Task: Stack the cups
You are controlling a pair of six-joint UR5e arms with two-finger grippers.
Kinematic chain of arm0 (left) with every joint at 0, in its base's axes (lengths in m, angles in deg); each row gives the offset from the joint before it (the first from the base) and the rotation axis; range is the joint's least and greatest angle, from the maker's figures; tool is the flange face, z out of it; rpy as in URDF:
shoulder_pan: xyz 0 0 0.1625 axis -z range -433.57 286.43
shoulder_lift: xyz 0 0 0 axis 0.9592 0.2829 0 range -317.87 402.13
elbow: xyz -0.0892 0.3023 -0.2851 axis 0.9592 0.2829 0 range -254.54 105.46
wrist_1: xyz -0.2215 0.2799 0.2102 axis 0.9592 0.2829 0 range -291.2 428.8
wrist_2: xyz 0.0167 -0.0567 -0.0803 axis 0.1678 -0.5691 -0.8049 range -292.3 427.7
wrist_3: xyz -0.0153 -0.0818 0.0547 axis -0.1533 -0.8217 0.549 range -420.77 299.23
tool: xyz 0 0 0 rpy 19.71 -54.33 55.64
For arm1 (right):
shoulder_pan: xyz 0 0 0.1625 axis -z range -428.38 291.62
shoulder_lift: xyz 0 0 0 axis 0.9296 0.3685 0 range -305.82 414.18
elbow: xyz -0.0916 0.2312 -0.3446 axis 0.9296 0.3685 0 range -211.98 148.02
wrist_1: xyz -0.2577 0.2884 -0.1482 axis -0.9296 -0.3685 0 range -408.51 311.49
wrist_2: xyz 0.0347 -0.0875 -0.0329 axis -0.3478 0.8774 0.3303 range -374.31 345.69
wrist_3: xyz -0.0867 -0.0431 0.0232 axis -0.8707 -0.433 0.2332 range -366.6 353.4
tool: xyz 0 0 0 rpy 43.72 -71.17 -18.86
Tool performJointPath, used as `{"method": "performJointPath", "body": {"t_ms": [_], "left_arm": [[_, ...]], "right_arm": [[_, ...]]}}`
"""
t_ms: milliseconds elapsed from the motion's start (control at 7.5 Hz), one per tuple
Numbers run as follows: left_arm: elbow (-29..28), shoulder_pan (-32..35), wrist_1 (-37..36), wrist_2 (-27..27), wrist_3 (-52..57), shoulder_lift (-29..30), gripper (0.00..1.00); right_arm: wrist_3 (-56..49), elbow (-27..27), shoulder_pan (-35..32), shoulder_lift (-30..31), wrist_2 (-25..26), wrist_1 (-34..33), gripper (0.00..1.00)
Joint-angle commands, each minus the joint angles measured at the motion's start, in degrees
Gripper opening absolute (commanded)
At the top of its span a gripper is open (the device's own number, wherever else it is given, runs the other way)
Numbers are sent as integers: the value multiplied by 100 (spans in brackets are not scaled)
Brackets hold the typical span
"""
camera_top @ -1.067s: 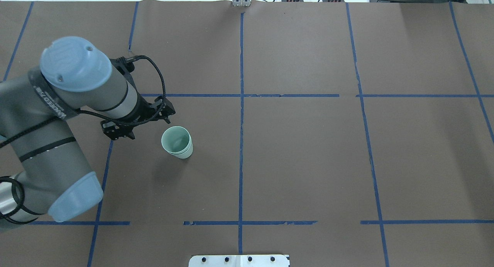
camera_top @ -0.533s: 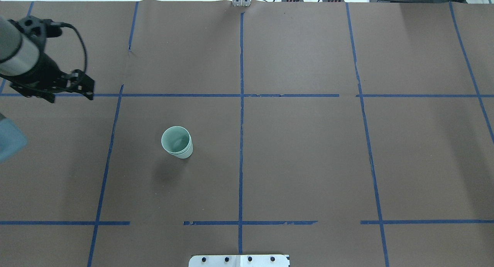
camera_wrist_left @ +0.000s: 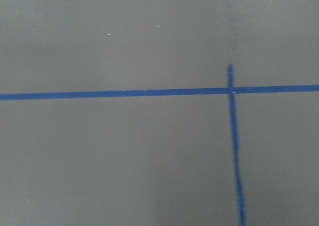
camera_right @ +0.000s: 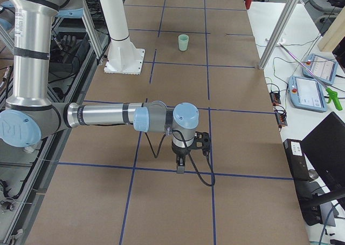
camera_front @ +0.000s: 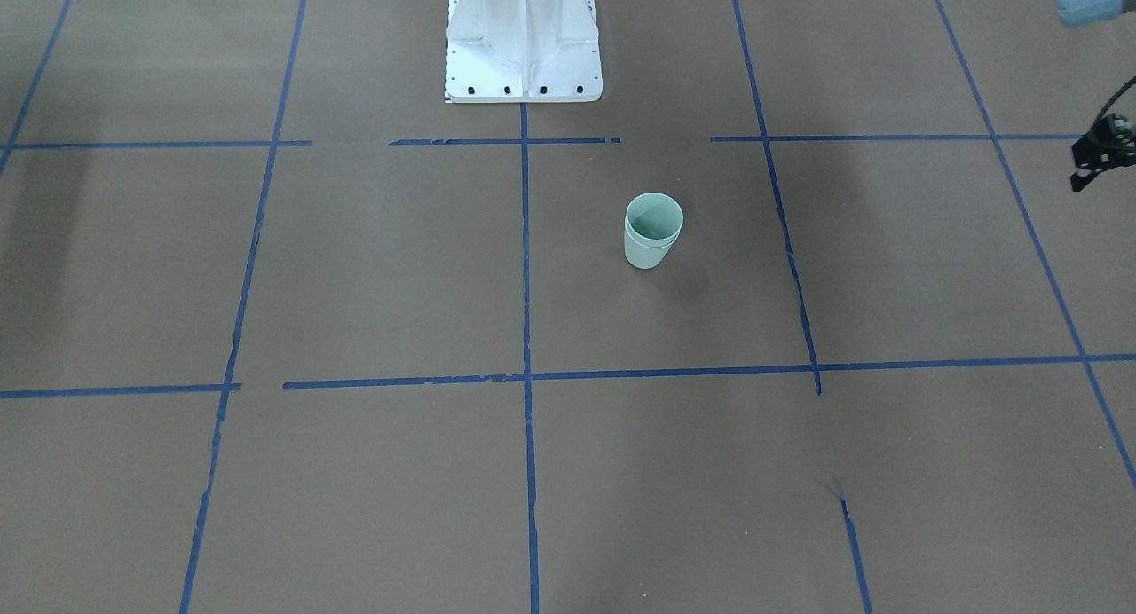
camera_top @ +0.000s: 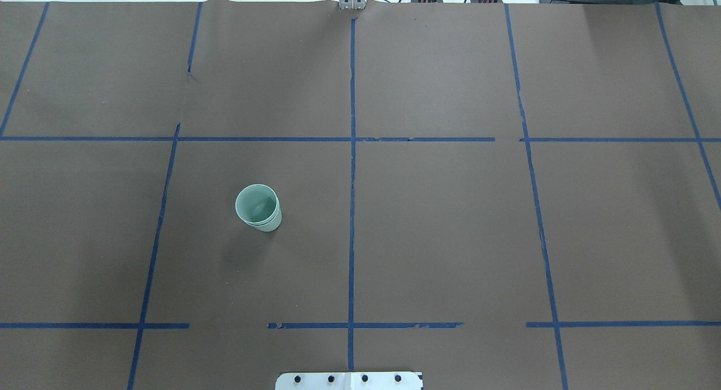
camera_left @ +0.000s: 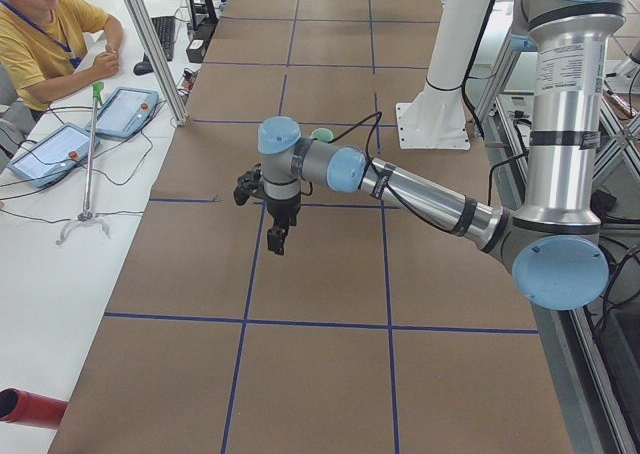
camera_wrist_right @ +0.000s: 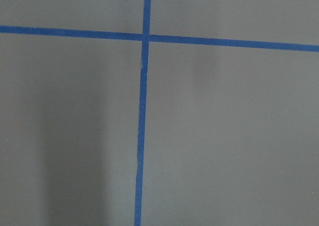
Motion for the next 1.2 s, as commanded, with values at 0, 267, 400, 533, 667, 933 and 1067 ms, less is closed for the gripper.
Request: {"method": "performJointPath", "body": {"t_ms": [0, 267, 400, 533, 667, 933, 1067], "left_arm": [[-685, 997, 1, -9, 1209, -243, 100], [-687, 1105, 1, -462, 1166, -611, 100], [-722, 1105, 1, -649, 1148, -657, 100], [-722, 1096, 1, -650, 1166, -648, 100], [-609, 1096, -7, -598, 1192, -613, 100], [-696, 1087, -7, -606, 1201, -613, 100], [-679, 1096, -7, -607, 1210, -587, 100]], "right_arm": [[0, 0, 5, 0, 0, 0, 100], [0, 0, -4, 8, 0, 0, 100], [0, 0, 4, 0, 0, 0, 100], [0, 0, -4, 0, 0, 0, 100], [0, 0, 4, 0, 0, 0, 100], [0, 0, 4, 0, 0, 0, 100], [0, 0, 5, 0, 0, 0, 100]]}}
